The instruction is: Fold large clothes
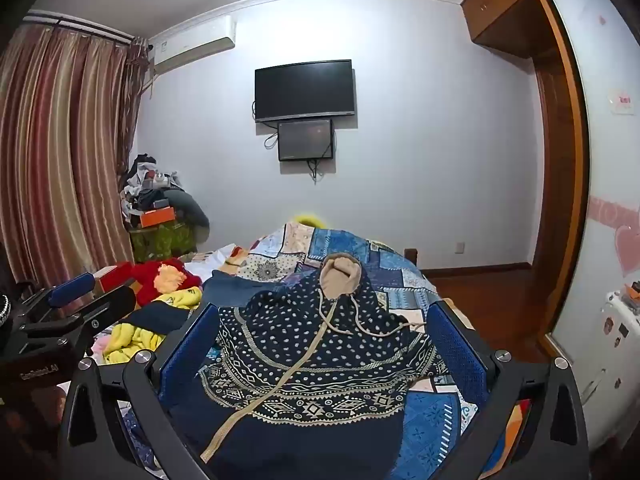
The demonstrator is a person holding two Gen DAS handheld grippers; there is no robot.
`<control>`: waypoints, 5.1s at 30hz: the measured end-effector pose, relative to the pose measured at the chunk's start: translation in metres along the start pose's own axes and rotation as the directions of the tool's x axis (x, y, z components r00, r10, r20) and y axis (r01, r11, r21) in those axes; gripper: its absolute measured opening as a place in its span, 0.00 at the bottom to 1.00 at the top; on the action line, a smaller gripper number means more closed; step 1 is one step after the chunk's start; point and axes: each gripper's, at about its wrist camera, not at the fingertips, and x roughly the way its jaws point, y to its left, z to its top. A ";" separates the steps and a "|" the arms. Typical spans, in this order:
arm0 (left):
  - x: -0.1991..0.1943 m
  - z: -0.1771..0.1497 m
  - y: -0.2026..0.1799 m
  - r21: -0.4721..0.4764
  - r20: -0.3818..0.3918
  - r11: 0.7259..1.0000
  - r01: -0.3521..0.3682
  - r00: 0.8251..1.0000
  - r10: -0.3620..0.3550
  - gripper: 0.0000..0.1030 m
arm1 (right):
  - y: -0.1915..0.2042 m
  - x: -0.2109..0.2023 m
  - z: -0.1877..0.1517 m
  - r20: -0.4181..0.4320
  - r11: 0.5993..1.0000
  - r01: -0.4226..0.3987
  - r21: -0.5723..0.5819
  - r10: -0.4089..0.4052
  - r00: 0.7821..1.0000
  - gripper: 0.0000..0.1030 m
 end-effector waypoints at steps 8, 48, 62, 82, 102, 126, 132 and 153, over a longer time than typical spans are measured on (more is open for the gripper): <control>0.004 -0.002 0.004 -0.004 -0.009 1.000 -0.013 1.000 0.013 1.00 | -0.001 0.002 0.000 -0.005 1.000 0.001 -0.002 -0.001 1.000 1.00; 0.008 -0.003 0.005 -0.007 -0.026 1.000 -0.008 1.000 0.008 1.00 | 0.002 0.005 -0.001 -0.019 1.000 -0.002 0.004 0.002 1.000 1.00; 0.016 -0.006 0.010 -0.020 -0.044 1.000 -0.011 0.999 0.010 1.00 | 0.006 0.023 -0.015 -0.039 1.000 -0.003 0.002 0.003 0.999 1.00; 0.074 -0.009 0.040 -0.036 -0.110 0.998 -0.050 0.993 0.046 1.00 | 0.019 0.092 -0.001 -0.133 0.999 -0.019 -0.035 0.014 0.991 1.00; 0.247 -0.082 0.258 -0.260 -0.370 0.917 -0.302 0.909 0.194 1.00 | 0.012 0.357 -0.057 -0.456 0.996 -0.017 -0.087 -0.024 0.890 1.00; 0.328 -0.137 0.431 -0.399 -0.514 0.770 -0.498 0.817 0.262 0.49 | -0.015 0.442 -0.111 -0.616 1.000 -0.002 -0.005 -0.002 0.787 1.00; 0.347 -0.088 0.418 -0.122 -0.483 0.771 -0.625 0.716 0.504 0.13 | -0.022 0.427 -0.095 -0.602 0.999 -0.004 0.039 0.026 0.798 1.00; 0.431 -0.031 0.041 0.200 -0.500 0.963 0.182 0.864 -0.059 0.05 | -0.109 0.343 -0.053 -0.533 0.996 0.065 0.065 -0.020 0.846 1.00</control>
